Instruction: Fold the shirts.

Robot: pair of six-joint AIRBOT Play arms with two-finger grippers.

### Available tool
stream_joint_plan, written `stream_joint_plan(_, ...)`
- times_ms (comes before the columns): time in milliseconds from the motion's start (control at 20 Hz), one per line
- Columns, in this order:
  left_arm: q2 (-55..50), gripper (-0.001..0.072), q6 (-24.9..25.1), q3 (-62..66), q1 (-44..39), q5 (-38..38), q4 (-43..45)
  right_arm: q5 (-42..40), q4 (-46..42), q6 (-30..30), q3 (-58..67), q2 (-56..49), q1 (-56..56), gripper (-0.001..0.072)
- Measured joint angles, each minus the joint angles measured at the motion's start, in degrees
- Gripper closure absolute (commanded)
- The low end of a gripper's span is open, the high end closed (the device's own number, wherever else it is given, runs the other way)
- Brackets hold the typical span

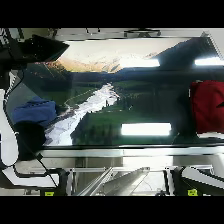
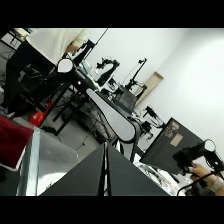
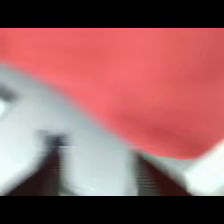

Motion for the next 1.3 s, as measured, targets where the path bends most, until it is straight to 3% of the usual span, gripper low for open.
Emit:
stream_joint_plan(200,0.2,0.0711,-0.7,0.0,0.0,4.7,0.4,-4.2,14.9,-4.6,8.8,1.6,5.7,0.0692)
stream_joint_plan(350,2.3,0.0710,-5.3,-0.2,0.0,5.9,11.3,-4.7,17.6,-8.7,8.5,5.1,12.5,0.0692)
stream_joint_plan(550,12.3,0.0708,-12.6,-8.0,-2.6,7.3,33.8,-4.4,12.1,-13.1,-4.9,16.8,23.6,0.0691)
stream_joint_plan(800,33.6,0.0695,-17.9,-34.3,-7.6,16.8,52.6,-6.8,7.6,-15.3,-30.3,34.7,34.3,0.0690)
stream_joint_plan(1050,48.2,0.0691,-21.5,-55.5,-10.1,25.8,58.0,-9.7,6.5,-16.3,-43.6,41.3,38.2,0.0689)
stream_joint_plan(1300,53.2,0.0692,-22.6,-62.5,-10.5,28.7,59.3,-9.3,7.3,-15.8,-46.4,42.5,39.0,0.0690)
